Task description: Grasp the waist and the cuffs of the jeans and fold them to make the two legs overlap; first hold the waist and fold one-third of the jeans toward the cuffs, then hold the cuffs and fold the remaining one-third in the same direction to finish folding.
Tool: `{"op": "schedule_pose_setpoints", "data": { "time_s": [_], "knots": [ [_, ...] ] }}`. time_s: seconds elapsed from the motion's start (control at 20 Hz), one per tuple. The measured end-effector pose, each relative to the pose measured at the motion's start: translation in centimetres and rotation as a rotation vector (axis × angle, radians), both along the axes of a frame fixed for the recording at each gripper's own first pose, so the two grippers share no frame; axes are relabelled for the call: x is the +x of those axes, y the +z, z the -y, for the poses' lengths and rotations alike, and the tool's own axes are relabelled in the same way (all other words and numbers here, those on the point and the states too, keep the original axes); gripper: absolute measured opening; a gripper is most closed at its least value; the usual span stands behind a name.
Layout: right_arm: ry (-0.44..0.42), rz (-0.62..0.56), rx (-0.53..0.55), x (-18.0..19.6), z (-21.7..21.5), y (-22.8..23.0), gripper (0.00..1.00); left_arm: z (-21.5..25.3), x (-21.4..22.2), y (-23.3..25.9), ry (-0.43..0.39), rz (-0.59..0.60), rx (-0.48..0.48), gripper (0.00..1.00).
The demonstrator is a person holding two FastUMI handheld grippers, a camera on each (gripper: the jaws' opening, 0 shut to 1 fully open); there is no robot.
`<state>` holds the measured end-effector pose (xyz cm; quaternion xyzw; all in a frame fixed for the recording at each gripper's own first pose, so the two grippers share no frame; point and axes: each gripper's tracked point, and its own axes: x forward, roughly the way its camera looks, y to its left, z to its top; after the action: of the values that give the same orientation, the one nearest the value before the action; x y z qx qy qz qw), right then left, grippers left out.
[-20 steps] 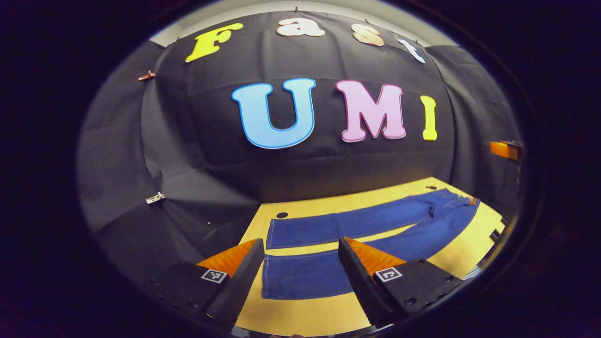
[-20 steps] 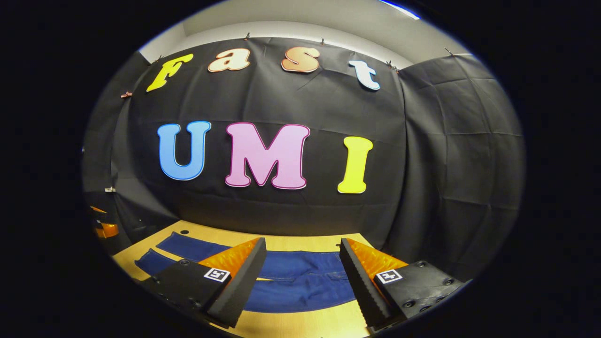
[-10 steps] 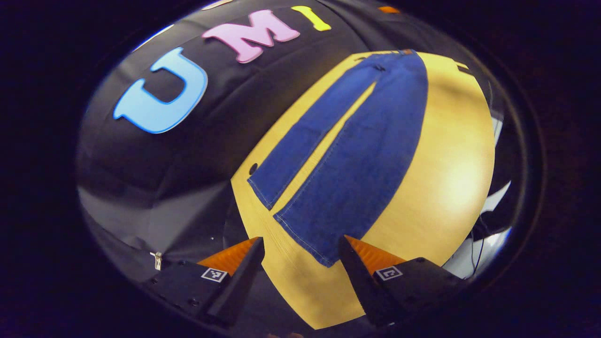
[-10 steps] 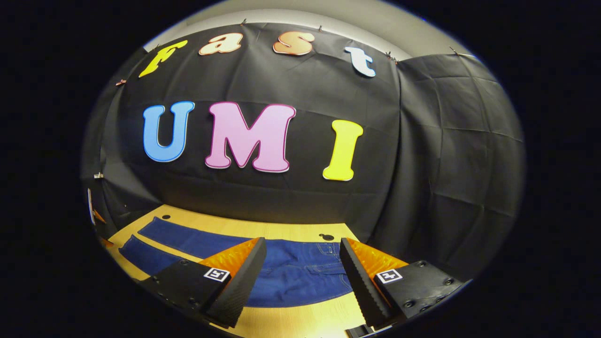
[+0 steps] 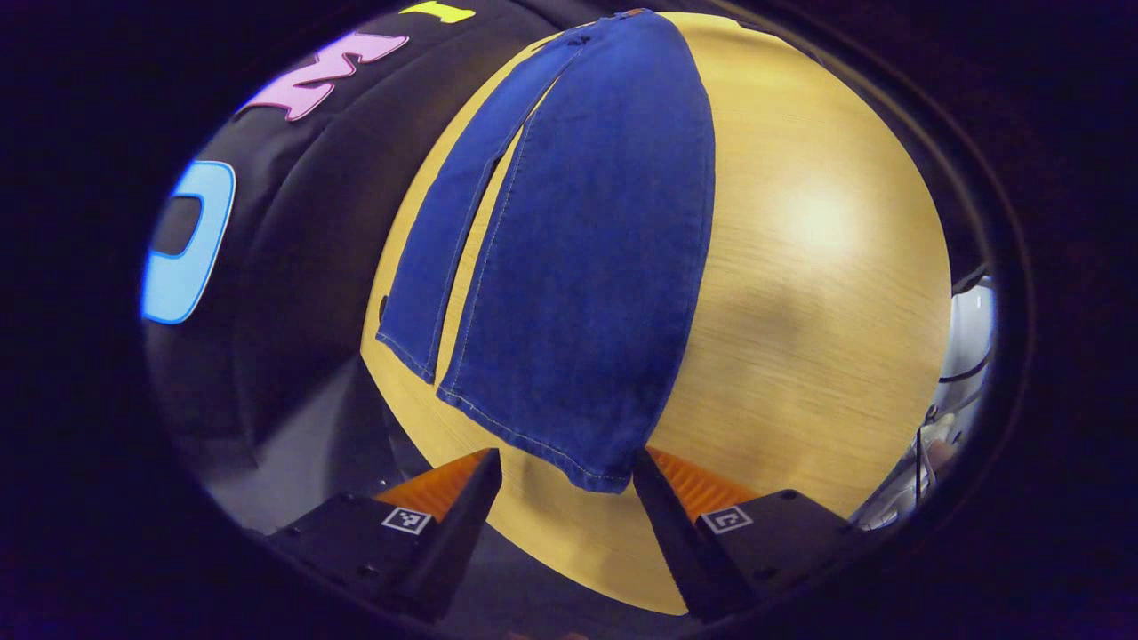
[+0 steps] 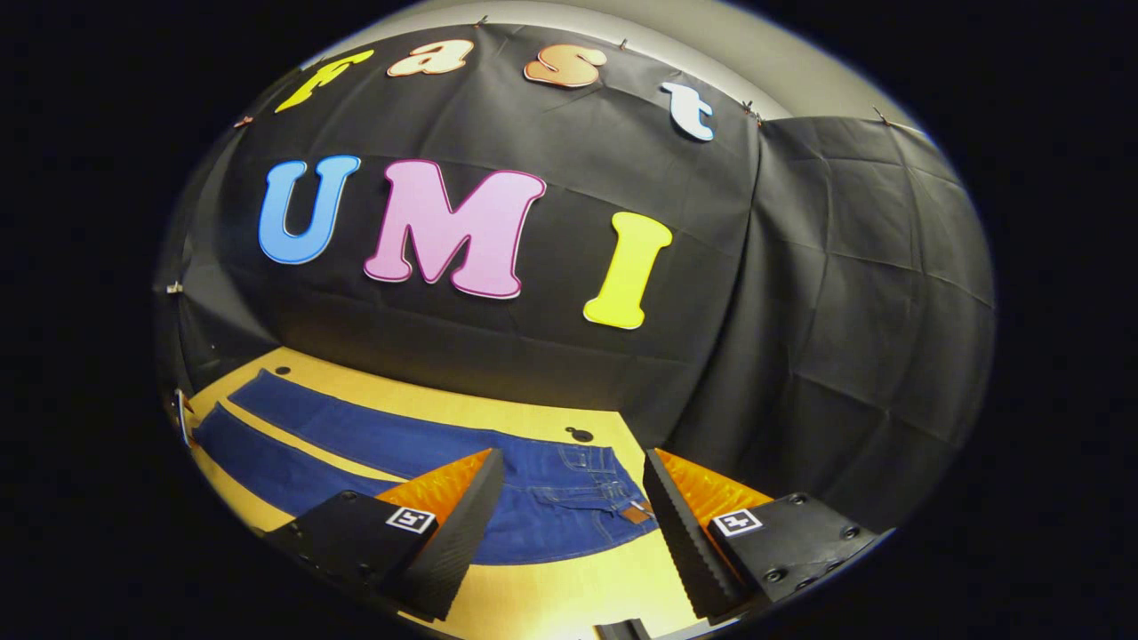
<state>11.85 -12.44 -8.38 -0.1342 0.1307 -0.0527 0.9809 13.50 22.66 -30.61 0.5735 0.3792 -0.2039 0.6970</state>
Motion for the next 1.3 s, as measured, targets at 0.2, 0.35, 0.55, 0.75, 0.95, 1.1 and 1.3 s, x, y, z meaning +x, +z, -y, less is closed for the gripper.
{"op": "schedule_pose_setpoints", "data": {
  "time_s": [0.2, 0.35, 0.55, 0.75, 0.95, 1.1, 1.3],
  "knots": [
    [-0.031, -0.038, -0.058, 0.3, 2.9, -1.5, 0.96, -0.2, 1.6, -0.7, 0.013, 0.012, 0.015, 0.86],
    [-0.071, -0.052, -0.105, 0.8, 5.9, -2.5, 0.96, 0.2, 2.6, -1.1, 0.025, 0.024, 0.033, 0.66],
    [-0.056, -0.099, -0.27, 1.4, 10.3, -4.5, 0.96, 0.3, 3.1, -2.4, 0.055, -0.021, 0.022, 0.31],
    [0.004, -0.179, -0.395, 2.4, 13.8, -7.5, 0.96, 0.4, 3.2, -2.4, 0.103, -0.066, -0.02, 0.14],
    [0.12, -0.256, -0.537, 4.2, 16.0, -10.5, 0.96, 0.6, 3.0, -2.0, 0.132, -0.131, -0.061, 0.06],
    [0.272, -0.351, -0.682, 5.1, 17.0, -13.8, 0.96, 0.7, 3.2, -2.2, 0.175, -0.189, -0.099, 0.06],
    [0.523, -0.51, -0.911, 6.0, 18.5, -19.0, 0.94, 0.7, 3.2, -2.3, 0.176, -0.196, -0.069, 0.06]
  ]
}}
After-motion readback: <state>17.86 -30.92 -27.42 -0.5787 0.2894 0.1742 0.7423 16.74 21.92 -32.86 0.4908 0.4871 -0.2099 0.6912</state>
